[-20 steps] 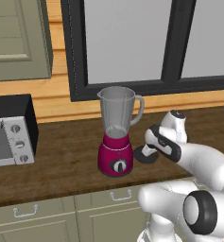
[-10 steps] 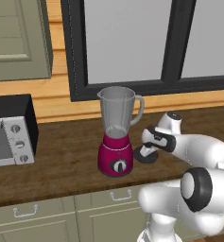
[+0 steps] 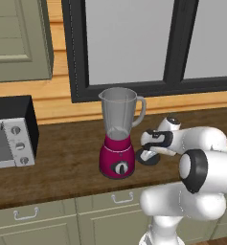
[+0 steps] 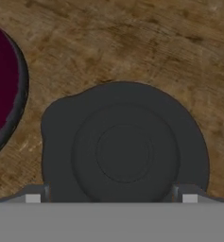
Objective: Close the lid blender by securely placing the lid on top.
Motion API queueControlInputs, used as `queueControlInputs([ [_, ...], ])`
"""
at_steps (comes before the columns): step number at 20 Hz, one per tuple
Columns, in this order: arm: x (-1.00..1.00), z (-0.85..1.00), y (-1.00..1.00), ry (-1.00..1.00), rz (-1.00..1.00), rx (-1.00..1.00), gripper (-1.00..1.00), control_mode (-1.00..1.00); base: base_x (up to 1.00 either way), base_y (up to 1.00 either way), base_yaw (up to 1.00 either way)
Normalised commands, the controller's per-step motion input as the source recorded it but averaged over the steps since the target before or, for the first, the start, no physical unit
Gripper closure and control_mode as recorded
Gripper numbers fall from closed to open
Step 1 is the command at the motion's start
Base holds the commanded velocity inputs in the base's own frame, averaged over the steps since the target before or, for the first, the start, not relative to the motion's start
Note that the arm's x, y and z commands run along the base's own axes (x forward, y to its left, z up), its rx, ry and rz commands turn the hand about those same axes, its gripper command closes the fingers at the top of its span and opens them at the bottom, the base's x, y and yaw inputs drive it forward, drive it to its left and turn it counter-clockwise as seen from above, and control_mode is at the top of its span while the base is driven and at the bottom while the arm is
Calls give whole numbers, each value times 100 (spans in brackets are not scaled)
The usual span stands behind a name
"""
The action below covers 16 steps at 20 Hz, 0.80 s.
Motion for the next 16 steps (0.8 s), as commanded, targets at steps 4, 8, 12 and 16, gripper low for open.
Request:
queueControlInputs([
  [4, 19, -22, 0, 0, 3, 0, -100, -100, 0, 0, 0],
  [8, 22, -22, 0, 0, 3, 0, -100, -100, 0, 0, 0],
  [12, 19, -29, 1, 0, 1, 0, -100, -100, 0, 0, 0],
  [16, 1, -45, 14, 0, 1, 0, 100, -100, 0, 0, 0],
])
